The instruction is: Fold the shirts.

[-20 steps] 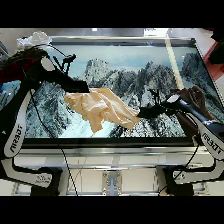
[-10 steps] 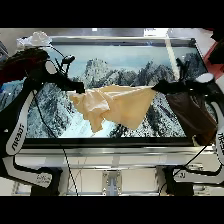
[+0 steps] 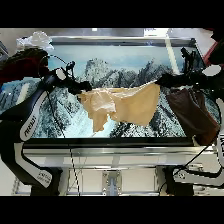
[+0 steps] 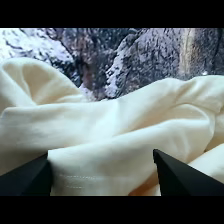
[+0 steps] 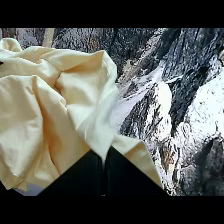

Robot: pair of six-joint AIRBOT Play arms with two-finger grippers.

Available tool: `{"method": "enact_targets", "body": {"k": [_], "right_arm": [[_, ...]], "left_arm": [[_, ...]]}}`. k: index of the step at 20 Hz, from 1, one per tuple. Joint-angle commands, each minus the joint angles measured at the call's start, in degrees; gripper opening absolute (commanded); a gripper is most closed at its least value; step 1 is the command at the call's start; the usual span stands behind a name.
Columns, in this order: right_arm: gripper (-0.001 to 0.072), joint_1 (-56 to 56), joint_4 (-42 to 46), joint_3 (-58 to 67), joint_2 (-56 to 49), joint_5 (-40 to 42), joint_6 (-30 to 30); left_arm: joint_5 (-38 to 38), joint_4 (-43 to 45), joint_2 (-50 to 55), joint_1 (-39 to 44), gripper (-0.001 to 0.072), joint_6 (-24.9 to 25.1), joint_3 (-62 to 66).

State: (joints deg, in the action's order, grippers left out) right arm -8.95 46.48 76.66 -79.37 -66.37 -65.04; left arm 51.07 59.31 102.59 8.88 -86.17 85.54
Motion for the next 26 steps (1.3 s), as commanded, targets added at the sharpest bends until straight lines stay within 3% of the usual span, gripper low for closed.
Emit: {"method": "enact_targets", "body": {"k": [1, 2, 3, 4, 9, 12, 15, 20, 26], "right_arm": [[0.0036, 0.7, 0.7, 0.22, 0.04, 0.46, -1.18], [0.0036, 0.7, 0.72, 0.22, 0.07, 0.46, -1.18], [0.0036, 0.7, 0.72, 0.24, 0.07, 0.46, -1.29], [0.0036, 0.68, 0.72, 0.24, 0.07, 0.46, -1.68], [0.0035, -2.56, 1.64, 0.26, 2.93, -2.01, -3.69], [0.0035, -8.7, 2.23, 2.89, 9.49, -3.82, -4.55], [0.0034, -15.1, 3.28, 10.38, 17.31, -8.24, -5.9], [0.0033, -16.9, 3.58, 25.03, 27.74, -10.62, -5.88], [0.0032, -16.9, 5.49, 44.3, 30.93, -8.11, -8.41]], "left_arm": [[-2.89, -7.19, 3.28, 0.0, 0.0664, 0.79, -0.02], [-2.56, -7.21, 3.3, 0.0, 0.045, 0.66, -0.02], [-2.16, -7.48, 3.08, 0.0, 0.0102, 0.7, 0.22], [-1.88, -7.41, 2.8, -0.02, 0.0013, 0.96, 0.94], [0.15, -4.22, -5.2, -2.78, 0.0012, 3.41, 8.57], [5.44, 6.03, -15.67, -6.36, 0.0012, 3.39, 13.18], [10.49, 14.43, -26.8, -8.02, 0.0012, 3.1, 15.28], [12.72, 16.15, -44.57, -5.9, 0.001, 7.45, 18.84], [13.81, 19.15, -52.48, -5.92, 0.0008, 10.67, 39.41]]}}
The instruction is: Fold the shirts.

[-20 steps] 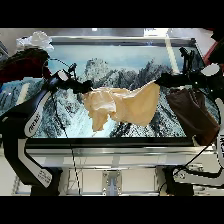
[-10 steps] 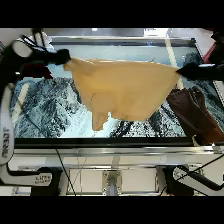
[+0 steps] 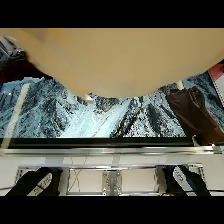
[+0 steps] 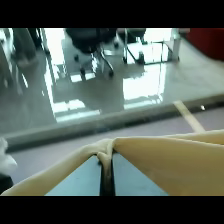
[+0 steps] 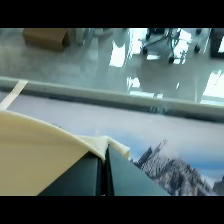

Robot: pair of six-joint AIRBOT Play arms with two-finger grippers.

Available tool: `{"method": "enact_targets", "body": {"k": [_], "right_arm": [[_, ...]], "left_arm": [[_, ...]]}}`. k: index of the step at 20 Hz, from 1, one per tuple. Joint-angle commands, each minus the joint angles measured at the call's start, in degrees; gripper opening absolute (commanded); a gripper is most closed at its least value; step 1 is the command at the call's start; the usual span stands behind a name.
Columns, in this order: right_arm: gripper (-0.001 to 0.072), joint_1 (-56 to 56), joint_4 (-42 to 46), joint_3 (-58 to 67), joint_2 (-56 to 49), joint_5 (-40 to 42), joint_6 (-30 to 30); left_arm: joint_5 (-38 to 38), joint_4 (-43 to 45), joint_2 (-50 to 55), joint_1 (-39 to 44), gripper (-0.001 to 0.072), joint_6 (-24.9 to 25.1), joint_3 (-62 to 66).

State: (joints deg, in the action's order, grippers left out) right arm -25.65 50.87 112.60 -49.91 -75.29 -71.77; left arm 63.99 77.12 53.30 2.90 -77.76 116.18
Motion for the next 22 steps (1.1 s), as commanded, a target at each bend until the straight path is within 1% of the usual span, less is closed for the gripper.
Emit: {"method": "enact_targets", "body": {"k": [1, 3, 5, 7, 9, 10, 11, 13, 14, 15, 17, 18, 19, 20, 21, 22], "right_arm": [[0.0032, -0.2, 0.9, 10.49, 1.46, 1.16, -2.25], [0.0031, -0.2, 0.28, 11.65, 1.46, 2.75, -2.4], [0.0032, -0.2, 0.31, 10.29, 0.5, 5.22, -2.4], [0.0031, -0.2, -1.6, 5.79, -1.66, 7.34, -2.4], [0.0032, 0.11, -6.03, -0.63, -5.64, 7.02, -1.81], [0.0032, 1.64, -6.97, -4.07, -8.41, 7.02, -1.4], [0.0032, 4.09, -6.1, -7.34, -11.26, 7.37, -0.39], [0.0032, 11.19, -0.35, -14.23, -17.9, 10.54, -0.13], [0.0032, 15.19, 4.98, -17.53, -21.84, 13.86, -0.39], [0.0032, 18.71, 11.06, -20.26, -26.05, 17.44, -1.64], [0.0032, 22.95, 20.68, -23.52, -34.01, 25.44, -7.32], [0.0032, 24.04, 22.91, -23.91, -38.25, 29.09, -9.84], [0.0032, 24.5, 22.64, -23.91, -41.9, 32.85, -11.34], [0.0034, 24.61, 21.86, -23.89, -44.54, 36.57, -12.68], [0.0037, 24.63, 20.76, -23.89, -46.31, 40.19, -13.4], [0.0089, 24.61, 19.45, -23.89, -47.23, 43.89, -13.88]], "left_arm": [[0.57, 1.38, -3.19, 0.04, 0.0007, 2.75, 10.51], [1.79, 1.46, -2.99, 0.02, 0.0007, 2.86, 10.58], [2.91, 4.15, -1.68, 0.02, 0.0008, 2.58, 7.85], [4.15, 7.39, 0.74, 0.02, 0.0008, 0.22, 2.23], [6.47, 7.3, 4.48, 0.04, 0.0008, -0.83, -5.18], [7.02, 6.86, 7.37, 0.04, 0.0009, -1.57, -8.61], [6.6, 6.93, 10.36, 0.04, 0.0009, -1.97, -11.47], [2.67, 6.91, 17.64, 0.04, 0.0009, -2.45, -16.0], [-1.29, 6.97, 21.94, 0.04, 0.0009, -3.08, -17.62], [-4.94, 7.1, 26.29, 0.04, 0.0009, -4.13, -18.36], [-12.39, 7.43, 35.89, 0.04, 0.0009, -7.21, -18.38], [-15.78, 7.72, 39.8, 0.02, 0.0009, -8.85, -18.38], [-18.88, 8.11, 43.32, 0.02, 0.0011, -10.95, -18.32], [-20.72, 8.11, 45.9, 0.02, 0.0013, -11.98, -17.97], [-22.82, 7.87, 47.67, 0.02, 0.0055, -12.63, -17.79], [-25.22, 7.21, 48.26, 0.02, 0.0293, -12.66, -17.79]]}}
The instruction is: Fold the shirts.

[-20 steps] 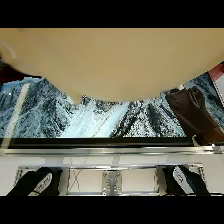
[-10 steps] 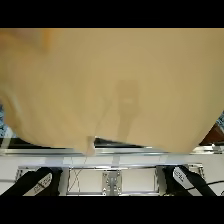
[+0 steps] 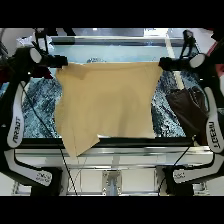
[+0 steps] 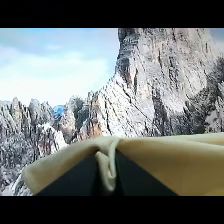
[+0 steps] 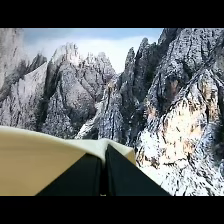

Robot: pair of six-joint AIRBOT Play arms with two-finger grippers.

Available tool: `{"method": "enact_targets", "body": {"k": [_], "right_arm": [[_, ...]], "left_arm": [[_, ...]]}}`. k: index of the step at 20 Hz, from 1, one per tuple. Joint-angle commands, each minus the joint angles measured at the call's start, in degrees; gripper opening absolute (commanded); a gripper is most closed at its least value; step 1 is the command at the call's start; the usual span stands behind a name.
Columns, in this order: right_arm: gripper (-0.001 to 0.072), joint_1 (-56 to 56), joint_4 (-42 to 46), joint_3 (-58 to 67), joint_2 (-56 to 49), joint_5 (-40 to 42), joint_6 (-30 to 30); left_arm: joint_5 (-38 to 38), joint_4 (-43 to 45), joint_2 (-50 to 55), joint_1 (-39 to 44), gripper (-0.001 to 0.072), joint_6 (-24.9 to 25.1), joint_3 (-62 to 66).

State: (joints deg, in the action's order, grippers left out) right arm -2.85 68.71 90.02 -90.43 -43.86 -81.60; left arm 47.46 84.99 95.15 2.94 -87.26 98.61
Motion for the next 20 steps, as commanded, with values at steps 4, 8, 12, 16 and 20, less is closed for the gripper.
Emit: {"method": "enact_targets", "body": {"k": [4, 8, 12, 16, 20], "right_arm": [[0.0467, 0.17, 1.18, 1.55, -5.44, 13.99, -4.02], [0.0468, -6.21, 8.0, 2.89, 1.14, -2.58, -3.89], [0.0469, -13.42, 6.43, -4.31, 9.25, -14.8, 1.57], [0.0488, -16.33, -1.14, -17.03, 15.78, -15.15, 4.44], [0.0488, -15.74, -11.87, -24.04, 18.29, -15.19, 9.07]], "left_arm": [[-8.31, -0.85, 4.83, -0.72, 0.0674, -2.67, 6.93], [5.86, 0.09, -4.7, -2.27, 0.0572, 9.29, 6.95], [11.76, -5.79, -21.35, -7.98, 0.0572, 10.95, -17.35], [-6.82, -15.47, -46.01, -15.93, 0.0576, -5.44, -59.36], [-10.86, -39.45, -55.63, -18.32, 0.0576, -4.0, -82.07]]}}
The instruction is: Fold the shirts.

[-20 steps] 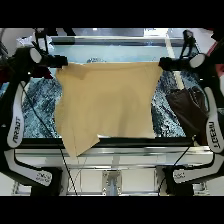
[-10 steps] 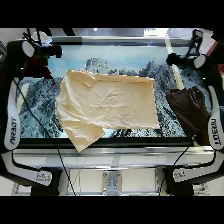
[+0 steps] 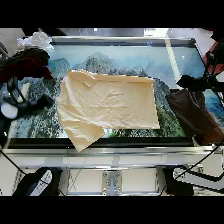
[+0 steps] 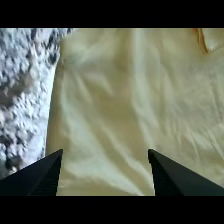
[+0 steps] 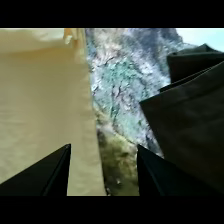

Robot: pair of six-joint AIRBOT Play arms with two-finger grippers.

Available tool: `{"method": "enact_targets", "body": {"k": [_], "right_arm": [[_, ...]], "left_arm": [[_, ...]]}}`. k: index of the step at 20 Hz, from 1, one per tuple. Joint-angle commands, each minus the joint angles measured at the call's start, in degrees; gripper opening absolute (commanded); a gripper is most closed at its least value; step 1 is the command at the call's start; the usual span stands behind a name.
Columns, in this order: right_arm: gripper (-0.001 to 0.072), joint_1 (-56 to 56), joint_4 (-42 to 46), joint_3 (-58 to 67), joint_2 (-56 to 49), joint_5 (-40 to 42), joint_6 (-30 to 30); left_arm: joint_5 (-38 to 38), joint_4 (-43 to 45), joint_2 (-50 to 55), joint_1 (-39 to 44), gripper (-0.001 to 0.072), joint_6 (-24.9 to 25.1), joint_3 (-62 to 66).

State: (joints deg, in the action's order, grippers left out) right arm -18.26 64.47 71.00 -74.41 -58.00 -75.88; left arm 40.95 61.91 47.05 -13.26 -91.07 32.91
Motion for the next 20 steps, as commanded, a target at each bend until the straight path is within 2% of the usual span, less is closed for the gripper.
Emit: {"method": "enact_targets", "body": {"k": [1, 3, 7, 14, 16, 17, 18, 19, 20], "right_arm": [[0.0487, -0.31, -8.83, -5.25, 2.47, -1.44, 3.91], [0.0487, -0.33, -9.81, -5.22, 3.32, -1.84, 4.59], [0.0487, -0.33, -9.9, -5.22, 5.42, -2.12, 5.44], [0.0487, -0.33, -9.92, -5.22, 8.11, -2.32, 5.42], [0.0487, -0.33, -10.08, -5.22, 8.94, -2.58, 5.42], [0.0487, -0.33, -10.14, -5.22, 9.31, -2.75, 5.4], [0.0487, -0.33, -10.4, -5.22, 9.57, -2.97, 5.4], [0.0486, -0.33, -10.86, -5.22, 9.66, -3.3, 5.4], [0.0486, -0.33, -11.45, -5.22, 9.66, -3.67, 5.4]], "left_arm": [[-4.55, -20.35, -7.17, -2.16, 0.0581, 2.29, -17.88], [-7.58, -22.8, -7.1, -2.56, 0.0707, 2.49, -18.16], [-1.64, -24.37, -2.89, -6.93, 0.0707, 2.97, -18.16], [-1.57, -25.27, 5.79, -8.15, 0.0704, 6.1, -18.08], [-2.23, -27.98, 7.04, -8.15, 0.0694, 8.83, -18.08], [-2.71, -29.57, 7.56, -8.15, 0.0678, 10.21, -18.01], [-3.61, -30.95, 7.98, -8.15, 0.0595, 11.17, -17.9], [-4.63, -32.0, 8.15, -8.15, 0.0478, 11.85, -17.79], [-5.4, -32.61, 8.22, -8.15, 0.0327, 12.79, -17.7]]}}
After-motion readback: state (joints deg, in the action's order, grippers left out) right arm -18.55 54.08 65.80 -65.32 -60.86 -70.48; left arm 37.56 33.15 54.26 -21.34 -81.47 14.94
